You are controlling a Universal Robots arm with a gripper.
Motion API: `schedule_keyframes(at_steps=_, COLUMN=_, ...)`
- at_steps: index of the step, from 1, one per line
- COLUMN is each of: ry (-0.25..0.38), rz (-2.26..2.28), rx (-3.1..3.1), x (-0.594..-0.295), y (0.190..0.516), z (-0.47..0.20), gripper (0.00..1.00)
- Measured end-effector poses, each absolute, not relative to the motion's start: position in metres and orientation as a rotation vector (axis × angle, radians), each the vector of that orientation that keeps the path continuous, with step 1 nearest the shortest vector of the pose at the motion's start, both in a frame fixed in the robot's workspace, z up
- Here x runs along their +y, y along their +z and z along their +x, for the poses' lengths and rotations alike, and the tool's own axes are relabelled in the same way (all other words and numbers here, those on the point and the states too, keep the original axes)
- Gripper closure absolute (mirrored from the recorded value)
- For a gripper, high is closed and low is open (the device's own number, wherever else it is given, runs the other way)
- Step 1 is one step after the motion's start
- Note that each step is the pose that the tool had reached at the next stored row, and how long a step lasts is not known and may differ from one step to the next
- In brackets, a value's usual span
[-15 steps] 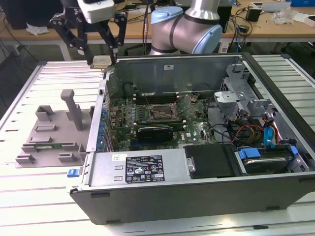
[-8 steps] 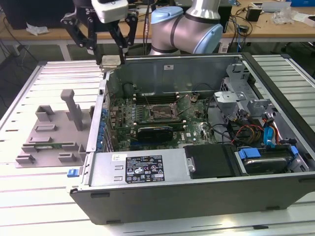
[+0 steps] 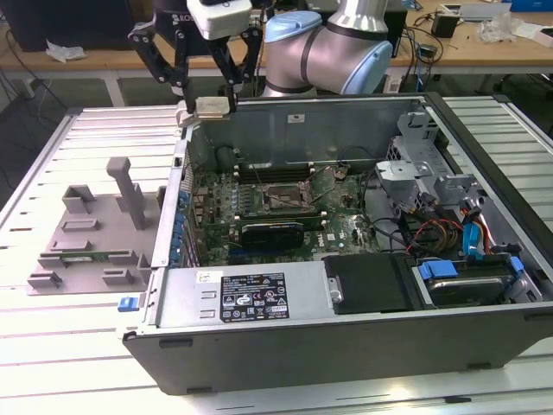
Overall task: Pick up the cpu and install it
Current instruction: 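Pick up the cpu and move it towards the insertion slot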
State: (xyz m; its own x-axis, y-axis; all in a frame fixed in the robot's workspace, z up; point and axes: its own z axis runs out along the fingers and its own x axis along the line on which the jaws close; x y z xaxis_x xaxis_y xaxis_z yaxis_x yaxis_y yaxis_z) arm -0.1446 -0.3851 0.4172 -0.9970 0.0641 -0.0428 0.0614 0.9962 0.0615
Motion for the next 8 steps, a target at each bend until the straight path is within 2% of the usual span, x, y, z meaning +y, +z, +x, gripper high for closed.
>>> schedule_keyframes(at_steps=8, ry=0.093, rz=0.097, rx=3.094, x=-0.385, y=0.417, z=-0.129, gripper=0.46)
